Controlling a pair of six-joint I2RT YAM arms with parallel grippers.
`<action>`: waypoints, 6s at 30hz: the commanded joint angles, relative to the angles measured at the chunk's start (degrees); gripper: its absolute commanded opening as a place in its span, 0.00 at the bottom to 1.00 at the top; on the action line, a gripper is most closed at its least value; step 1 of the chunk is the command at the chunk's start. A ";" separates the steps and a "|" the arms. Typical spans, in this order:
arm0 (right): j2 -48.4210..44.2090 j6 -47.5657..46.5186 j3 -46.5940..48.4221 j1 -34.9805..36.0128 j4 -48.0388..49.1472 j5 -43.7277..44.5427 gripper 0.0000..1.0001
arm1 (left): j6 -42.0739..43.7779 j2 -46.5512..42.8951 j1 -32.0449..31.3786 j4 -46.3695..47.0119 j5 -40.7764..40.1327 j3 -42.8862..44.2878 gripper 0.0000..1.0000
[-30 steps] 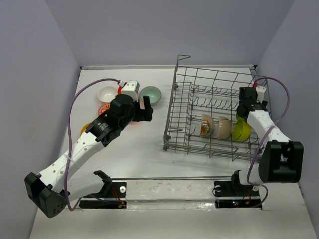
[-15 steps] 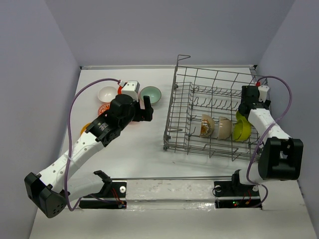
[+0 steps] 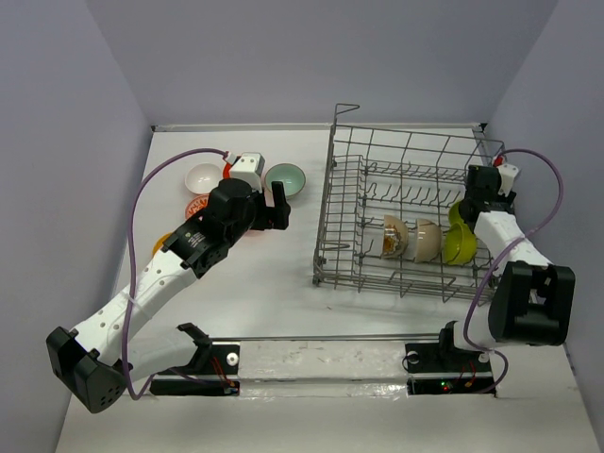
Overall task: Load the bowls into the dish rack
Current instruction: Pick up the bowl from the dish rack, then insert the bowl into the dish rack.
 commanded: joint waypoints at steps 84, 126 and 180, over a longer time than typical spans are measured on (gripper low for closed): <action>-21.01 -34.29 7.28 10.71 -1.42 28.33 0.01 | -0.59 -2.75 0.42 3.01 6.81 0.06 0.99; -19.95 -77.81 -15.13 24.42 31.54 39.85 0.01 | -1.83 -6.00 0.69 3.81 9.36 -3.02 0.99; -11.87 -76.75 -18.91 27.68 32.42 39.24 0.18 | -1.39 -6.18 0.60 3.63 8.92 -3.55 0.99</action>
